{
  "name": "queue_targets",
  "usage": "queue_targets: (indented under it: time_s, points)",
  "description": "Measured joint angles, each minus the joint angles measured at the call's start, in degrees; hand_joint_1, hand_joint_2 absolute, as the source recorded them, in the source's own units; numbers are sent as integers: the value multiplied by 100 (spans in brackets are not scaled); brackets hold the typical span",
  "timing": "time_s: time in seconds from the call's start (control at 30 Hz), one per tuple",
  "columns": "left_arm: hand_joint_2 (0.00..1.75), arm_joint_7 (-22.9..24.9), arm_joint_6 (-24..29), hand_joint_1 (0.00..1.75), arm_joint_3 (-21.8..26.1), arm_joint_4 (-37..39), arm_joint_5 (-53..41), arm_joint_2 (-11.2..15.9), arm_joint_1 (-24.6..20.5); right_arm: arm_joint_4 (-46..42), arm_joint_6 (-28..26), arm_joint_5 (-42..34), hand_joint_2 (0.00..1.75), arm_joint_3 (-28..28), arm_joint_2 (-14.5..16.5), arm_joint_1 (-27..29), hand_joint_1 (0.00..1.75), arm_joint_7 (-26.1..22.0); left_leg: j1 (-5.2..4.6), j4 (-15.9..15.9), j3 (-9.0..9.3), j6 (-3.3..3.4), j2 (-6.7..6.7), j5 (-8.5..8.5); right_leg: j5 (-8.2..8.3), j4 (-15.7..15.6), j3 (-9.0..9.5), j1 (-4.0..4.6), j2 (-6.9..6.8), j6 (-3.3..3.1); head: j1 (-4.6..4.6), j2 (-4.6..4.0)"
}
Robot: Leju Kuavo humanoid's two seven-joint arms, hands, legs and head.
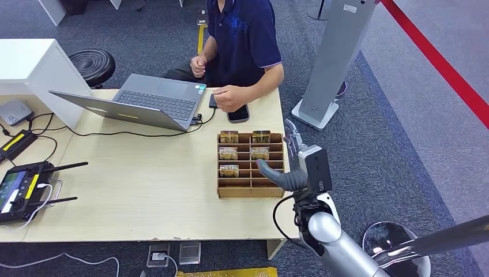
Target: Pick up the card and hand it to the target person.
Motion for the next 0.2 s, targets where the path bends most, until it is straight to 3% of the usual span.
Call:
queue_targets:
  time_s: [0.2]
  points:
    - [0, 53, 40, 0, 11, 0, 33, 0, 6, -491, 130, -47, 175, -100, -210, 588, 0, -11, 0, 0, -1, 0, 0, 0, 0, 0, 1, 0, 0, 0, 4, 0]
